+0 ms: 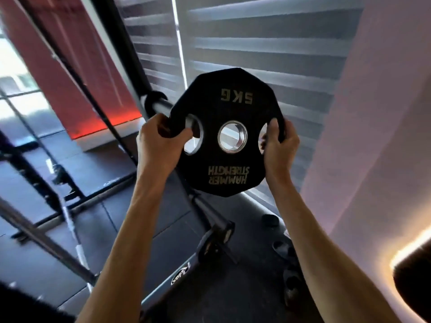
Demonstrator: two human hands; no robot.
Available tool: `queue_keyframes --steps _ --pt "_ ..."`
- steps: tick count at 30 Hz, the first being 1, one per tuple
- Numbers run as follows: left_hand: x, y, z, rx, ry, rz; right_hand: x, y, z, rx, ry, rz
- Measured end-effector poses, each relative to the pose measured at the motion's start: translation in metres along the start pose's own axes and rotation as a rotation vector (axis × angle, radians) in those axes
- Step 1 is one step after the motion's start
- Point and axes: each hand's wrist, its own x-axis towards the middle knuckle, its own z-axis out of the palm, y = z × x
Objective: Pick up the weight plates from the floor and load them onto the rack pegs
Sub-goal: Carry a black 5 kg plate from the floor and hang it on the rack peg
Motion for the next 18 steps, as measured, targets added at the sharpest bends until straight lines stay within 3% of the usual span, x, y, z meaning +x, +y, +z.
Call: queue_keyframes --steps 8,18 --pt "0.009 -0.007 -0.012 0.118 0.196 -0.073 0.011 0.013 0.057 0.029 -0.159 -0.007" --pt "0.012 -0.022 -0.004 0.149 0.301 -0.042 0.016 0.027 0.08 0.068 -0.235 -0.06"
